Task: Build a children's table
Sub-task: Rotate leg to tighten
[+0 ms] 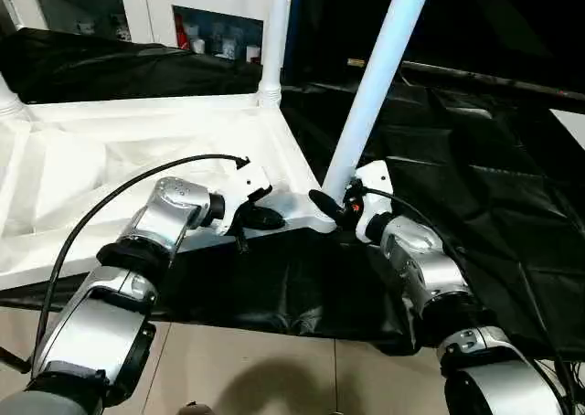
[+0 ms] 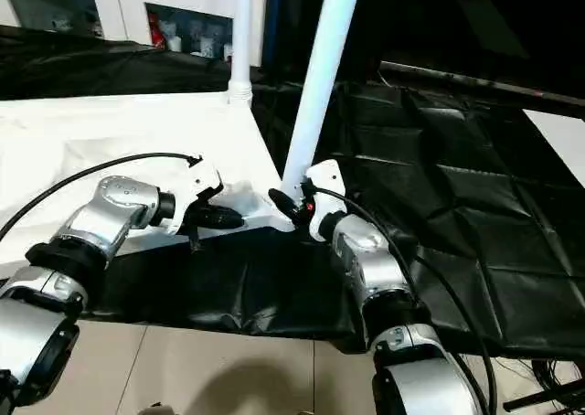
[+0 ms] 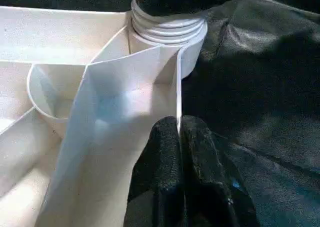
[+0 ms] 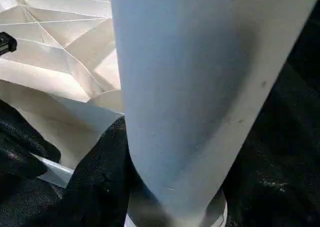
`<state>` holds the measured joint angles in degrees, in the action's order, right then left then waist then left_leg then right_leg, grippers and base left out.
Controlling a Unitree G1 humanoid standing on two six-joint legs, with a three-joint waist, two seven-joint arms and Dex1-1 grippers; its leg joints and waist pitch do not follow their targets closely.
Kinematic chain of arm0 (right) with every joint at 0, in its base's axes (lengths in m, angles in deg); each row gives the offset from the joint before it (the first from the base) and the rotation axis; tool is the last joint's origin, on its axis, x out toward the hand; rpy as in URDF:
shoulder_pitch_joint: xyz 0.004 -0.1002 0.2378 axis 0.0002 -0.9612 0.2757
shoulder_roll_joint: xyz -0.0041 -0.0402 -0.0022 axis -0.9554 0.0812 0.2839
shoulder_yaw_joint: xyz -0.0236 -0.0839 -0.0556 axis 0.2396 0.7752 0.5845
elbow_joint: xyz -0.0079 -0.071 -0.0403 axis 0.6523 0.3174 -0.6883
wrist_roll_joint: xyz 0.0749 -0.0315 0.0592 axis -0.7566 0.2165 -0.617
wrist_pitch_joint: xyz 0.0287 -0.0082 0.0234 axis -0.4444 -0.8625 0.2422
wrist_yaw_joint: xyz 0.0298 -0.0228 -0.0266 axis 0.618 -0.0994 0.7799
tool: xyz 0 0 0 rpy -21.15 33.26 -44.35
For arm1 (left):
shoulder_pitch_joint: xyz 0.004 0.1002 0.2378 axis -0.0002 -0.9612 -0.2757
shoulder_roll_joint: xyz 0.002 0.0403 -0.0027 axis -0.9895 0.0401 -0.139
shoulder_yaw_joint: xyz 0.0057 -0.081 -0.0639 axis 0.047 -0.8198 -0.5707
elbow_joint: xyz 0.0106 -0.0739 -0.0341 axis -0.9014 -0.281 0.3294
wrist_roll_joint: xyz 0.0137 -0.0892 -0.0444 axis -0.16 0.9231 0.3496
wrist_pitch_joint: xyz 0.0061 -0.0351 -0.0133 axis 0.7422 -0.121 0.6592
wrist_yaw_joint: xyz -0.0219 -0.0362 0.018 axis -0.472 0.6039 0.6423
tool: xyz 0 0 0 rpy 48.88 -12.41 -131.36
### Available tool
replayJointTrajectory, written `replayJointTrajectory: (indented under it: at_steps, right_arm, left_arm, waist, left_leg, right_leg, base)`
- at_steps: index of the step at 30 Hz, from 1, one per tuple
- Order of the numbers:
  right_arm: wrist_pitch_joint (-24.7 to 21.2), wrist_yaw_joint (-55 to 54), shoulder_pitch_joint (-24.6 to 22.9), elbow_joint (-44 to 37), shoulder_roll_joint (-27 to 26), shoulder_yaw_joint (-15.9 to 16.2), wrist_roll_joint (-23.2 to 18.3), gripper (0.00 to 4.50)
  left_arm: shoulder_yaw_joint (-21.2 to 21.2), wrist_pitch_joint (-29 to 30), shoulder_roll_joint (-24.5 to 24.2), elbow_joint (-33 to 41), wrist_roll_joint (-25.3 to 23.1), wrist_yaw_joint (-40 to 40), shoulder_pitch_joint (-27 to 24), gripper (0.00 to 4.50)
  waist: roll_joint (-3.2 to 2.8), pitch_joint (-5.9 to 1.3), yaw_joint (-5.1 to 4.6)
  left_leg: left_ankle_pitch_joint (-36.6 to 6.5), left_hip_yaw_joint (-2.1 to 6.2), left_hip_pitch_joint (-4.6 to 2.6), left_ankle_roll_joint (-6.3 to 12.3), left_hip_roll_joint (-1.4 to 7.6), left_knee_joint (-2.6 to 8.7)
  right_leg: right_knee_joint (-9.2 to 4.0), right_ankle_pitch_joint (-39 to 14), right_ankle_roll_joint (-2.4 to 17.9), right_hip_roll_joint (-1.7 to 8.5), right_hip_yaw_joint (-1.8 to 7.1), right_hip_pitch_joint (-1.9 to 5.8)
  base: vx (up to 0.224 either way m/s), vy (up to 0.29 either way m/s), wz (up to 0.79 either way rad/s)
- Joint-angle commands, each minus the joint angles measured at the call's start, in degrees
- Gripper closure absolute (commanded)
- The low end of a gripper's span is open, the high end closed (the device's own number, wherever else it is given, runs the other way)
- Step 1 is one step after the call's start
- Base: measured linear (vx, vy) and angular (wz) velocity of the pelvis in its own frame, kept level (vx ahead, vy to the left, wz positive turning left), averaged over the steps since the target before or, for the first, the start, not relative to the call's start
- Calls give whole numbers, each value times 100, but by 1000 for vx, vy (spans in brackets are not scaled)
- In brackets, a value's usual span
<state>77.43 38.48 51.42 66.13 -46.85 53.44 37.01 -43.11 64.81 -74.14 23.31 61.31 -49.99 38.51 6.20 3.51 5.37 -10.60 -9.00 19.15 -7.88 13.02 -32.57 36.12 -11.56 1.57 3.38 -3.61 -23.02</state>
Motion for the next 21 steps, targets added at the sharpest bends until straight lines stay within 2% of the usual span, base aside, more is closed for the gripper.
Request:
replayJointTrajectory:
  at_steps: [1, 5, 6, 7, 8, 9, 10, 11, 12, 14, 15, 18, 19, 21]
  right_arm:
    - [-192, 4, -180, 179, 118, 71, 130, 249]
    - [-204, -439, -120, 366, -34, -3, 193, 249]
    - [-197, -841, -53, 514, -111, -54, 266, 249]
    - [-197, -841, -53, 514, -111, -54, 266, 249]
    - [-209, -1416, 47, 697, -213, -181, 277, 249]
    - [-209, -1416, 47, 697, -213, -181, 277, 249]
    - [-247, -2017, 174, 887, -356, -387, 191, 249]
    - [-247, -2017, 174, 887, -356, -387, 191, 249]
    - [-304, -2477, 282, 1017, -500, -595, 54, 250]
    - [-312, -2764, 367, 1105, -617, -716, -37, 250]
    - [-289, -2805, 419, 1142, -687, -744, -80, 250]
    - [-242, -2737, 442, 1151, -731, -711, -83, 251]
    - [-232, -2665, 441, 1150, -731, -706, -96, 251]
    - [-146, -2416, 437, 1141, -714, -658, -96, 251]
  left_arm:
    - [190, 125, 74, 38, -40, -107, -211, 450]
    - [167, 312, 381, 65, -96, 442, -228, 450]
    - [109, 380, 557, -18, -118, 784, -177, 450]
    - [109, 380, 557, -18, -118, 784, -177, 450]
    - [55, 410, 748, -130, -176, 1250, -107, 450]
    - [55, 410, 748, -130, -176, 1250, -107, 450]
    - [39, 467, 962, -240, -231, 1626, -25, 450]
    - [39, 467, 962, -240, -231, 1626, -25, 450]
    - [35, 536, 1140, -292, -266, 1889, 36, 450]
    - [50, 559, 1272, -309, -314, 2115, 72, 450]
    - [95, 557, 1326, -304, -354, 2149, 82, 450]
    - [139, 549, 1326, -267, -382, 2127, 46, 450]
    - [183, 541, 1281, -239, -405, 2024, 11, 450]
    - [235, 538, 1178, -206, -447, 1877, -43, 450]
  waist:
    - [-152, -394, 7]
    - [-156, -364, 16]
    - [-154, -355, 25]
    - [-159, -330, 29]
    - [-158, -325, 37]
    - [-158, -324, 28]
    - [-148, -326, 37]
    - [-153, -339, 43]
    - [-174, -345, 45]
    - [-158, -349, 32]
    - [-149, -353, 55]
    - [-160, -359, 67]
    - [-136, -360, 69]
    - [-151, -356, 66]
  left_leg:
    - [-596, -83, 24, 142, 25, 334]
    - [-865, -90, -6, 87, 31, 350]
    - [-960, -87, -5, 47, 35, 359]
    - [-1143, -85, -32, -11, 41, 375]
    - [-1295, -82, -35, -57, 37, 378]
    - [-1350, -73, -46, -86, 40, 383]
    - [-1395, -74, -47, -94, 31, 378]
    - [-1359, -66, -51, -105, 34, 381]
    - [-1318, -65, -46, -111, 32, 376]
    - [-1264, -67, -25, -112, 31, 382]
    - [-1276, -73, -25, -76, 20, 373]
    - [-1135, -62, 25, -13, 12, 384]
    - [-1143, -65, 18, -8, 15, 384]
    - [-1163, -60, 25, -14, 13, 391]
  right_leg:
    - [-334, 106, 1368, 416, 292, 381]
    - [-399, -418, 1295, 420, 291, 343]
    - [-422, -657, 1233, 427, 296, 334]
    - [-469, -1042, 1159, 433, 293, 298]
    - [-502, -1419, 1045, 442, 299, 288]
    - [-513, -1576, 1011, 442, 299, 269]
    - [-535, -1748, 912, 441, 300, 266]
    - [-539, -1763, 851, 448, 302, 256]
    - [-525, -1672, 842, 442, 304, 260]
    - [-503, -1472, 820, 423, 299, 255]
    - [-514, -1450, 793, 425, 298, 261]
    - [-507, -1347, 725, 420, 288, 290]
    - [-512, -1356, 708, 419, 286, 284]
    - [-514, -1400, 694, 421, 286, 284]
  base:
    - [0, 0, 0]
    - [0, 0, 0]
    - [0, 0, 0]
    - [0, 0, 0]
    - [0, 0, 0]
    - [0, 0, 0]
    - [0, 0, 0]
    - [0, 0, 0]
    - [0, 0, 0]
    - [0, 0, 0]
    - [0, 0, 0]
    - [0, 0, 0]
    - [0, 0, 0]
    - [0, 0, 0]
